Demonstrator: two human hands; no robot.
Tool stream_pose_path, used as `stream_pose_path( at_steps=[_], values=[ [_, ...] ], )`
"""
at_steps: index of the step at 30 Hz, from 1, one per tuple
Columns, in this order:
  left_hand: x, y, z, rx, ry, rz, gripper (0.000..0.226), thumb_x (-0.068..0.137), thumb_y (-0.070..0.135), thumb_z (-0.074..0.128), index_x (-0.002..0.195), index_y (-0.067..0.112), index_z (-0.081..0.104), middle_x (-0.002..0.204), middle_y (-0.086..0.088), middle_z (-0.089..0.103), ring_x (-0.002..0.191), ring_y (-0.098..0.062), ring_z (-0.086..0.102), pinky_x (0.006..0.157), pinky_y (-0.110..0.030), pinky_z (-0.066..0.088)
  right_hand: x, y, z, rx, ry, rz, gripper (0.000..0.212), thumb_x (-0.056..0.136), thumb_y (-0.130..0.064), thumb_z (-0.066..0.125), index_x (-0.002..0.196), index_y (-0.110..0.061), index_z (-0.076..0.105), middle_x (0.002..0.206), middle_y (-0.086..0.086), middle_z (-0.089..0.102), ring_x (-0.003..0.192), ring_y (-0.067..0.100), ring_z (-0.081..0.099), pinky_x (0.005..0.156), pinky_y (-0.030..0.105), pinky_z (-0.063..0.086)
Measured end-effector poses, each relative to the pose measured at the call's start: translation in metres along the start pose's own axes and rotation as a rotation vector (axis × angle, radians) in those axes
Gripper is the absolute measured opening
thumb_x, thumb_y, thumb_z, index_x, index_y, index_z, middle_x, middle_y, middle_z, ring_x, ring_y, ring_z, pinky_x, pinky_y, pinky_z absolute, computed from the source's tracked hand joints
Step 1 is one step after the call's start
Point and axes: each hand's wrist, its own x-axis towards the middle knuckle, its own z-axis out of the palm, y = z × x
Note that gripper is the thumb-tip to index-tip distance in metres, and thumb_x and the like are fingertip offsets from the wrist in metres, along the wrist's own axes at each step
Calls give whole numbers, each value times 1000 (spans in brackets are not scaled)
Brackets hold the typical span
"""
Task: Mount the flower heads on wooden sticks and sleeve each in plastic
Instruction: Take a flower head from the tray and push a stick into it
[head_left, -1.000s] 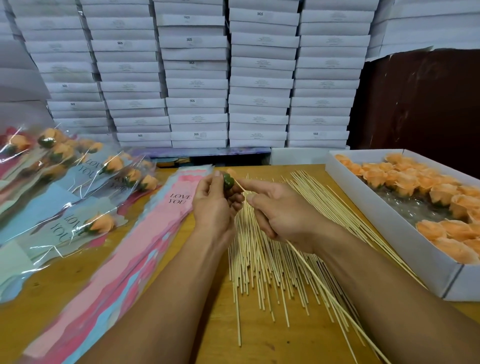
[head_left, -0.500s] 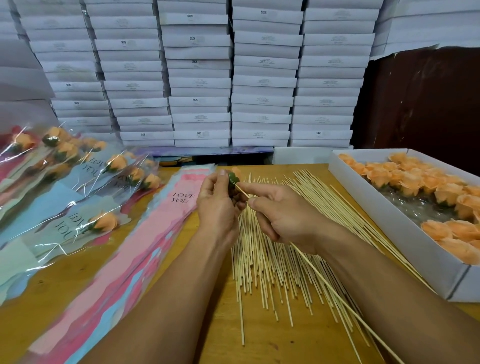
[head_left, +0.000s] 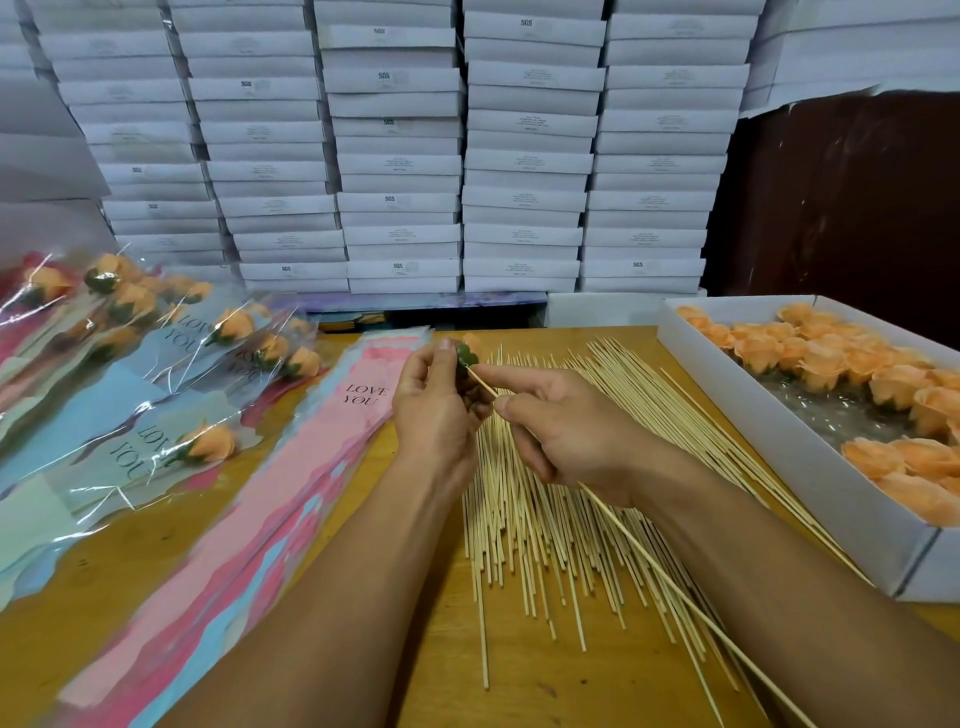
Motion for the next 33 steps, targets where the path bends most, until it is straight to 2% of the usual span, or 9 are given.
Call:
stream_pose_path(
  at_steps=[7,13,18,21,24,27,29,31,33],
  values=[
    [1,-1,-2,80,17,52,17,102,16,54,87,19,63,70,1,65,53,-10,53,45,-24,39,1,1,1,0,6,24,44,104,-12,44,146,-27,51,40,1,46,33,7,38,37,16,33],
    [2,-6,-5,261,-27,196,12,102,15,54,92,16,62,65,-3,64,50,-11,57,44,-22,42,2,2,-1,-14,21,51,28,106,-12,45,121,-11,68,40,-1,45,34,6,39,38,16,32],
    [6,-9,-10,375,-24,291,10,100,14,57,92,14,63,71,-11,60,51,-11,53,46,-22,42,1,4,1,-30,30,40,30,107,-11,45,125,-15,68,40,-3,45,34,5,39,38,17,32],
    [5,-9,-14,423,-21,321,12,100,15,56,91,17,64,73,-8,60,54,-10,55,49,-24,45,2,7,5,-39,41,47,31,107,-10,44,128,-16,66,39,-5,44,34,3,38,38,16,31],
    [2,-10,-14,516,1,359,14,102,17,54,94,21,64,78,-4,64,66,-17,64,59,-38,55,3,9,7,-37,54,60,28,107,-9,44,119,-14,70,38,-6,44,34,4,38,39,17,30],
    [-7,-11,-8,568,6,317,20,105,29,46,122,25,57,100,-4,68,82,-18,71,80,-50,59,4,9,3,23,60,84,28,107,-10,44,108,-15,71,40,-4,46,35,6,38,39,18,31],
    [-11,-11,-4,643,7,229,43,105,41,41,146,32,35,132,-8,60,106,-22,66,97,-49,53,5,10,-2,49,87,105,27,107,-13,43,107,-12,70,42,-3,47,36,7,39,39,19,33],
    [-10,-4,-2,818,-10,148,56,104,42,40,155,25,22,150,-8,45,131,-27,50,109,-41,39,7,12,-8,39,136,129,27,107,-17,43,106,-13,69,45,-2,48,40,9,42,41,22,34],
    [-3,8,1,1093,-99,117,47,103,31,46,145,10,41,146,-11,48,132,-29,47,104,-36,38,10,16,-12,43,184,153,27,107,-19,43,106,-14,69,47,-2,49,43,11,42,42,24,34]
  ],
)
